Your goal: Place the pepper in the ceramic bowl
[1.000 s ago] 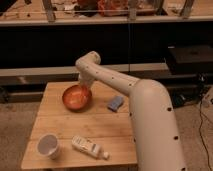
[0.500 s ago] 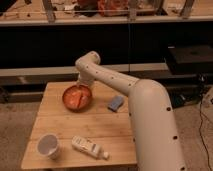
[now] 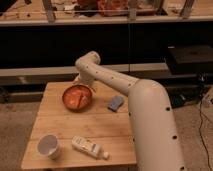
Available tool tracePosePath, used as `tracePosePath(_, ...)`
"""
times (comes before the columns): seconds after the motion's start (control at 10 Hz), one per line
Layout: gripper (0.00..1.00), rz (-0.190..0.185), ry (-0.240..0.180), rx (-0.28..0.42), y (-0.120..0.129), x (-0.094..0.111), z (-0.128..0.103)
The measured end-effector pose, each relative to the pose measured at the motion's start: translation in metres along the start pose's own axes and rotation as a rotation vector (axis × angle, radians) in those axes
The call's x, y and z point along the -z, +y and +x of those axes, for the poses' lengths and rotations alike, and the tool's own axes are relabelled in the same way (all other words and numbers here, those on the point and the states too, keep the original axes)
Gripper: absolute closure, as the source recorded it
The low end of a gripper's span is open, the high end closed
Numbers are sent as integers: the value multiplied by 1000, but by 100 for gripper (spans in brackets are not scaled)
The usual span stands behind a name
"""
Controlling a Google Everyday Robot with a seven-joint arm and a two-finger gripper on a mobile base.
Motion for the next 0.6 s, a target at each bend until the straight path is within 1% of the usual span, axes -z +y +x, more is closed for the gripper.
tracePosePath(0.6,20,1,0,-1,0,-1,2)
